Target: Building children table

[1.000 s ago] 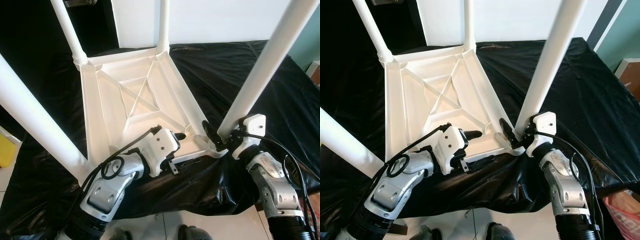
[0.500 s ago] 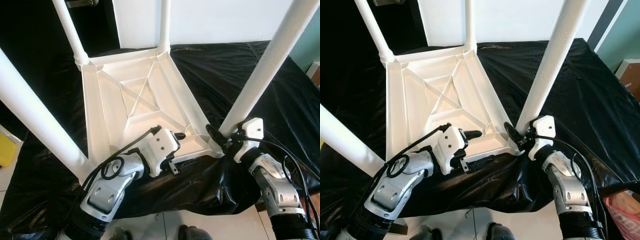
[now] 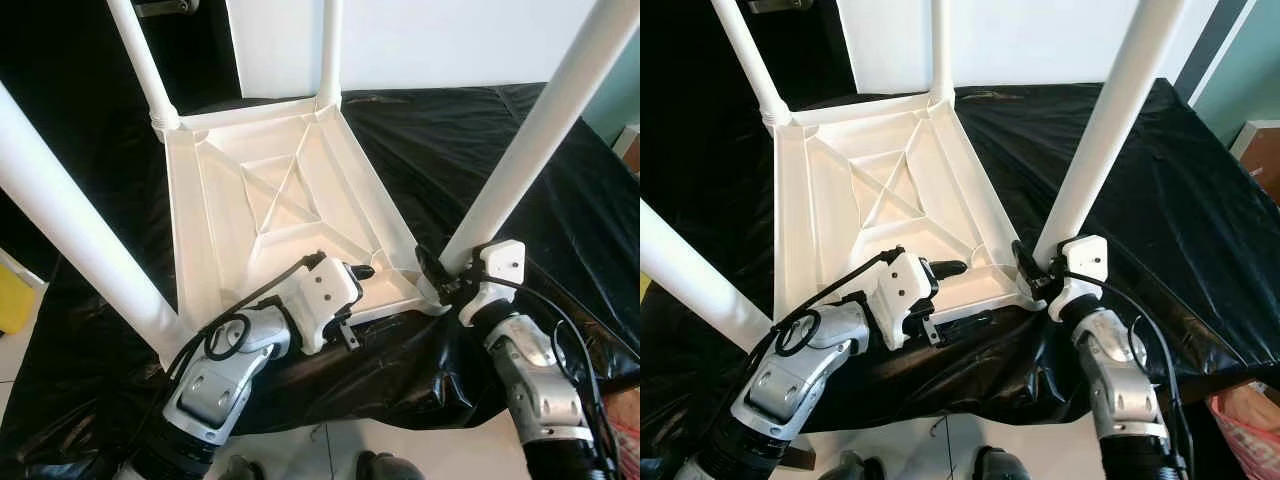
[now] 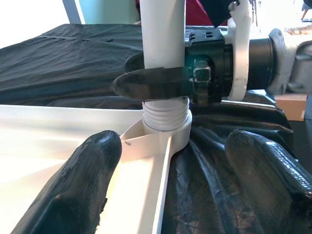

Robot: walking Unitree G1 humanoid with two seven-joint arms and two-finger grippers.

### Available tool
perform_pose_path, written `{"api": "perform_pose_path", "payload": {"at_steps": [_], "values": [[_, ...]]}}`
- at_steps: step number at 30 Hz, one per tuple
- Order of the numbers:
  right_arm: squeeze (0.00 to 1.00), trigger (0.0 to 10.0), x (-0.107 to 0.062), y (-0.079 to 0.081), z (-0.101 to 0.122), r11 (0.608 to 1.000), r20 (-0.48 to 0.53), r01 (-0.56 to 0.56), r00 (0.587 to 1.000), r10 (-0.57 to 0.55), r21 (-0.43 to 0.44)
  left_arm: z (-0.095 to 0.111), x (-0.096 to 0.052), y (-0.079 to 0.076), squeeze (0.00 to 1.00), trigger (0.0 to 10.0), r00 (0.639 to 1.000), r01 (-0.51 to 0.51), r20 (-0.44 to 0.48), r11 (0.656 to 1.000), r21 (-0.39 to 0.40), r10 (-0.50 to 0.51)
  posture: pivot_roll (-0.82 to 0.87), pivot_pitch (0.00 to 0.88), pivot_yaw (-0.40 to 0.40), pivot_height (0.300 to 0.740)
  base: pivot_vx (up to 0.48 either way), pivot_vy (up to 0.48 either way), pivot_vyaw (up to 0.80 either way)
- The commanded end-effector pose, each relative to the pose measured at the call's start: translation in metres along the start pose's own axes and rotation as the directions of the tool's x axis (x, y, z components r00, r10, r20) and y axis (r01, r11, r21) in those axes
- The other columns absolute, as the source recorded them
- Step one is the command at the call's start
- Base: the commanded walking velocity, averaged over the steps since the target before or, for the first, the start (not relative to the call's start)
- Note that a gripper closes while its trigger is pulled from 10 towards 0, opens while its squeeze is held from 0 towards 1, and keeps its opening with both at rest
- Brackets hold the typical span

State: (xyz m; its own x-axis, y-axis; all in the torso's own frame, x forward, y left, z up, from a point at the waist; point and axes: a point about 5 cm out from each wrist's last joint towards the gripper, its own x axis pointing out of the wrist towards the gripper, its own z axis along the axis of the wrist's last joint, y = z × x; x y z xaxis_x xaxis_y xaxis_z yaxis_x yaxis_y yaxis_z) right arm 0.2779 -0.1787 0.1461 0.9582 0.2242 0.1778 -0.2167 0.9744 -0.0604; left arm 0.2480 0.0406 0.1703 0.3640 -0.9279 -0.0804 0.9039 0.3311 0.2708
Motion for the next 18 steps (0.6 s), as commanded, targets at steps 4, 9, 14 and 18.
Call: {"api": "perform_pose_path", "payload": {"at_steps": [4,9,14,18], "values": [[0.00,10.0,-0.007,0.005,-0.011,0.994,-0.060,0.111,0.992,-0.111,-0.004,-0.006,0.000,-0.001,0.00,10.0,0.999,-0.036,-0.024,0.999,-0.027,0.035,-0.10,0.117,-0.001,0.740,0.000,0.000,0.00],[0.00,10.0,-0.008,0.015,-0.023,0.974,-0.119,0.228,0.967,-0.226,0.001,-0.007,0.001,-0.001,0.00,10.0,0.999,-0.043,-0.027,0.998,-0.036,0.042,-0.09,0.122,0.004,0.740,0.000,0.000,0.00],[0.00,10.0,-0.007,0.028,-0.024,0.937,-0.138,0.348,0.929,-0.344,0.013,-0.010,-0.002,0.000,0.00,10.0,0.997,-0.059,-0.046,0.997,-0.046,0.057,-0.09,0.126,0.007,0.740,0.000,0.000,0.00],[0.00,10.0,-0.004,0.039,-0.018,0.941,-0.113,0.338,0.936,-0.334,0.016,-0.011,-0.002,0.002,0.00,10.0,0.997,-0.072,-0.045,0.996,-0.044,0.070,-0.09,0.128,0.012,0.740,0.000,0.000,0.00]]}}
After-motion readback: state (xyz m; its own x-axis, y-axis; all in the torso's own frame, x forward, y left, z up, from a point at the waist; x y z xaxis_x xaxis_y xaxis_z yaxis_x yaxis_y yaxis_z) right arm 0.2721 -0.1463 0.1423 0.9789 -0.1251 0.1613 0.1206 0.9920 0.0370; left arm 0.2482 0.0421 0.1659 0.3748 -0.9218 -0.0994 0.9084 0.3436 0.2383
